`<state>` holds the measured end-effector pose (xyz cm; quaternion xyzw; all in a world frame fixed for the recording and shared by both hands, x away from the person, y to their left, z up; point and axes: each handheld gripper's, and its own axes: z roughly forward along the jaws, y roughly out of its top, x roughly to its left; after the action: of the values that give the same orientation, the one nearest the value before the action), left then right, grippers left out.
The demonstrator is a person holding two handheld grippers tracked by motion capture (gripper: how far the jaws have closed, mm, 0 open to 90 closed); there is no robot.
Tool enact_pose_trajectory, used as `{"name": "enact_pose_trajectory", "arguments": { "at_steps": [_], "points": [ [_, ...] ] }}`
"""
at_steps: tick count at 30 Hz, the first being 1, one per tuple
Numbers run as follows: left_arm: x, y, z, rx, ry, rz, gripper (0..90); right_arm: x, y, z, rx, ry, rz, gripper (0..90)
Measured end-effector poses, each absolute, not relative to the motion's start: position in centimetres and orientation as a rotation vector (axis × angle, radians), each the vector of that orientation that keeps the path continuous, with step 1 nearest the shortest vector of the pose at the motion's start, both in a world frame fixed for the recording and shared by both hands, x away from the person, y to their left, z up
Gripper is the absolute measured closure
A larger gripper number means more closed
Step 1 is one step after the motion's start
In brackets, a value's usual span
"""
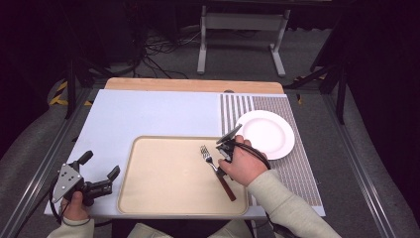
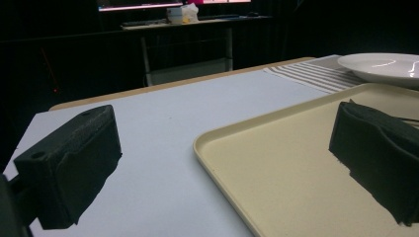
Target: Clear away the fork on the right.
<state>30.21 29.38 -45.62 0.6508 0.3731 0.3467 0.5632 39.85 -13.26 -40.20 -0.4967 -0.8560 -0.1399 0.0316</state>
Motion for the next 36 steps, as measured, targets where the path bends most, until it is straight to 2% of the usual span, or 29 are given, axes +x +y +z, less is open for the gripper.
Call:
{"name": "enact_pose_trajectory", "arguments": {
  "at_steps": [5, 7, 10, 11, 13, 24, 29, 33, 36],
  "points": [
    [30.2, 29.4, -45.6, 1.533, 0.879, 0.817, 0.0, 39.9, -13.1, -39.1, -1.424, -2.736, -0.585, 55.6],
    [30.2, 29.4, -45.6, 1.53, 0.88, 0.816, 0.0, 40.0, -13.0, -38.8, -1.325, -2.796, -0.671, 44.2],
    [30.2, 29.4, -45.6, 1.531, 0.881, 0.813, 0.0, 40.3, -12.8, -38.6, -1.241, -2.849, -0.775, 31.8],
    [30.2, 29.4, -45.6, 1.531, 0.879, 0.814, 0.0, 40.3, -12.8, -38.6, -1.241, -2.849, -0.775, 31.8],
    [30.2, 29.4, -45.6, 1.53, 0.878, 0.817, 0.0, 40.6, -12.5, -38.3, -1.159, -2.878, -0.892, 20.8],
    [30.2, 29.4, -45.7, 1.534, 0.878, 0.815, 0.0, 41.9, -10.7, -38.3, -0.867, -2.883, -1.152, 19.1],
    [30.2, 29.4, -45.7, 1.534, 0.878, 0.816, 0.0, 42.3, -9.3, -38.5, -0.672, -2.951, -1.19, 26.9],
    [30.2, 29.4, -45.7, 1.534, 0.878, 0.815, 0.0, 43.0, -8.8, -38.8, -0.569, -2.977, -1.236, 27.4],
    [30.3, 29.4, -45.7, 1.534, 0.878, 0.815, 0.0, 43.6, -8.6, -39.0, -0.451, -2.999, -1.25, 35.8]
  ]
}}
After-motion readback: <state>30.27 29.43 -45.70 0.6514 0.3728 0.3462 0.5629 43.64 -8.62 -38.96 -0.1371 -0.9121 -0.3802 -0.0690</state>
